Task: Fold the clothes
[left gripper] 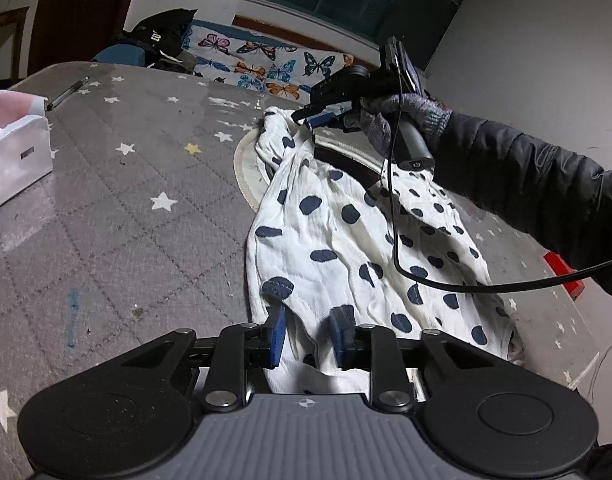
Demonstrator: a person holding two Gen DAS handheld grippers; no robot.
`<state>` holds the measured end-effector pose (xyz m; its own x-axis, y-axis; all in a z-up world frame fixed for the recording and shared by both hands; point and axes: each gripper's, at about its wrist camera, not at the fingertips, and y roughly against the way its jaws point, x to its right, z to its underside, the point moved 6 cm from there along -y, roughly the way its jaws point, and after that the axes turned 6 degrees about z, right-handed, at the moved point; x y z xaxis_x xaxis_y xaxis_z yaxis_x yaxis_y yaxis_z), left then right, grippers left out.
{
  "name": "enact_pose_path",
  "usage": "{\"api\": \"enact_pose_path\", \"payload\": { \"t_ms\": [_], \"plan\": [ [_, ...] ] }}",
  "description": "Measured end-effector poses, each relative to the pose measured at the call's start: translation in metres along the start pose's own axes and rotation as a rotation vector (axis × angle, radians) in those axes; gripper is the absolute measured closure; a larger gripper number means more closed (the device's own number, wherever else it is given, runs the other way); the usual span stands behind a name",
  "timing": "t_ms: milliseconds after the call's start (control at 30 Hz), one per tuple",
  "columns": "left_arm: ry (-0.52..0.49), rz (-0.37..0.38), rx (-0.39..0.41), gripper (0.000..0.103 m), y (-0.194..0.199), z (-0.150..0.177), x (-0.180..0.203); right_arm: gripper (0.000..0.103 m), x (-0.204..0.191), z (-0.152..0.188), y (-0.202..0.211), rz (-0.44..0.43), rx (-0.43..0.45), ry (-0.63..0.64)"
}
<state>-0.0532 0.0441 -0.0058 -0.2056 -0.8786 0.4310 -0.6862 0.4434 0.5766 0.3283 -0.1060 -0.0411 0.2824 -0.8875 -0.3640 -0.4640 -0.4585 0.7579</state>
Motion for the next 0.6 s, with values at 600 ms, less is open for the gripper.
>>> {"api": "enact_pose_path", "payload": {
  "t_ms": [600],
  "plan": [
    [-0.014,0.013,0.081,0.101,0.019,0.0,0.008,0.1,-0.032,-0.034,0.089,0.023,0.257,-0.02]
  ]
}}
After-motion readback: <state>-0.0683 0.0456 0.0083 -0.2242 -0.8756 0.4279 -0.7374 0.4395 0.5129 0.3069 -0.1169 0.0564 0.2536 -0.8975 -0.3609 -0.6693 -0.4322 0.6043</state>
